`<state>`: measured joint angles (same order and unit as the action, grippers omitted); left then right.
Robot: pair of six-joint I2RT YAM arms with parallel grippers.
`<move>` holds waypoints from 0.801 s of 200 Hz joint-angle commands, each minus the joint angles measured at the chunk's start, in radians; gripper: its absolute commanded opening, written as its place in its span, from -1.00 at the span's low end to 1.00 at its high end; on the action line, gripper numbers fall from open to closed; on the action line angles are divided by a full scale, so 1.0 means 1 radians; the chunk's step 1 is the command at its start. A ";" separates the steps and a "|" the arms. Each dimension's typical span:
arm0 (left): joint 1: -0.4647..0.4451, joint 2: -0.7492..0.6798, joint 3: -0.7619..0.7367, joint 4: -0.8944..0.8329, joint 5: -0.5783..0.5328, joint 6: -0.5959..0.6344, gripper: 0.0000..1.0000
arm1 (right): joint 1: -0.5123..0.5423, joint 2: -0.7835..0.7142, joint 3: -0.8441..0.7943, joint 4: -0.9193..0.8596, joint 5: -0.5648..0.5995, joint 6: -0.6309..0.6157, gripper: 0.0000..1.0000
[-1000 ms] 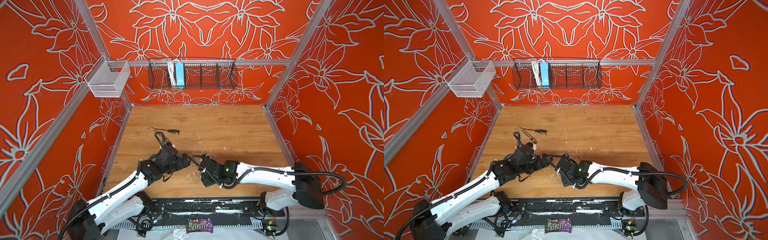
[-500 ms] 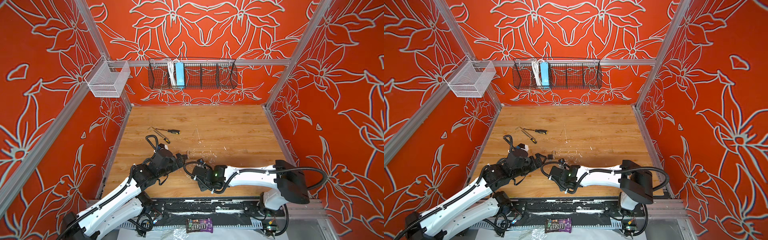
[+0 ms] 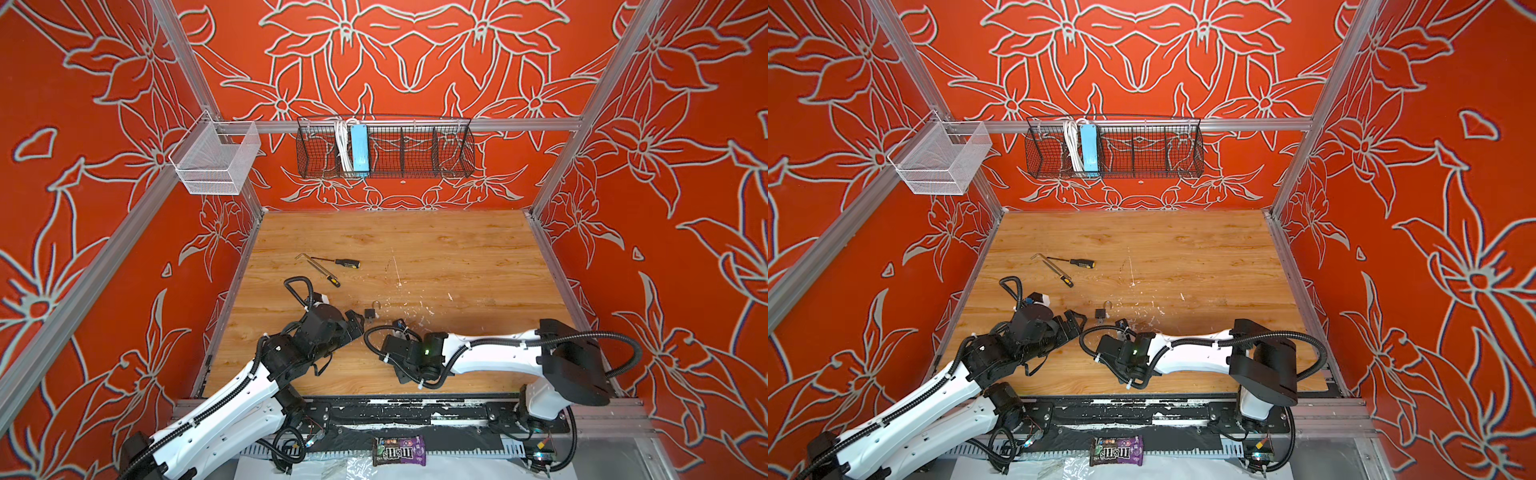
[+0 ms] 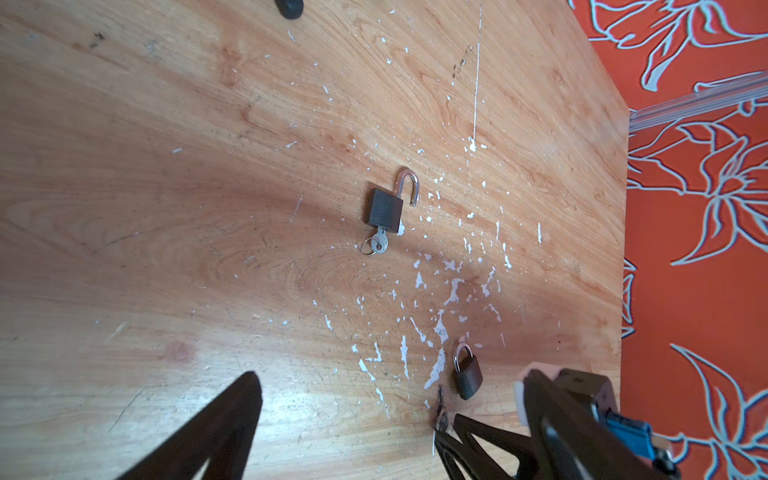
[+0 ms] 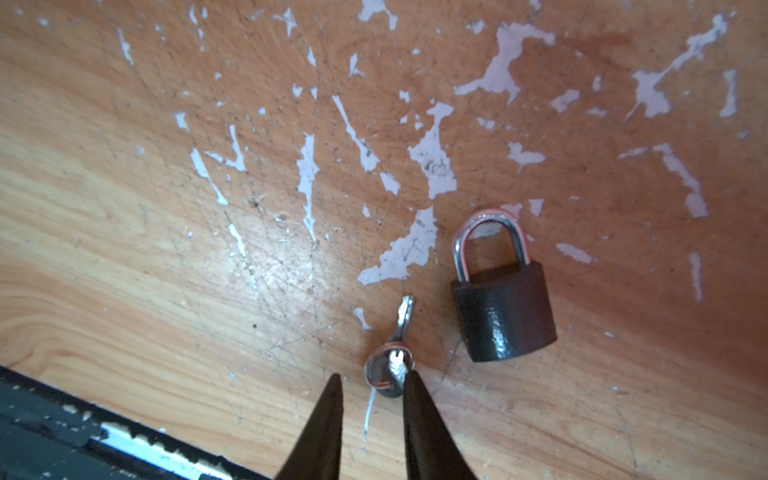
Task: Unlock with the key
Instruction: 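Move the right gripper down over the loose silver key beside the closed padlock, then close the right gripper on the silver key's shaft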
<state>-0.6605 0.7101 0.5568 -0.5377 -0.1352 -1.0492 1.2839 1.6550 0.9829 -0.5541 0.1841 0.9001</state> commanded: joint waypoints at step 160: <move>0.001 0.024 -0.027 0.072 -0.013 -0.032 0.95 | 0.002 0.062 0.015 0.005 0.071 0.016 -0.62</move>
<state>-0.6601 0.7238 0.5404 -0.4866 -0.1368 -1.0706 1.2839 1.7111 0.9886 -0.5323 0.2245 0.8989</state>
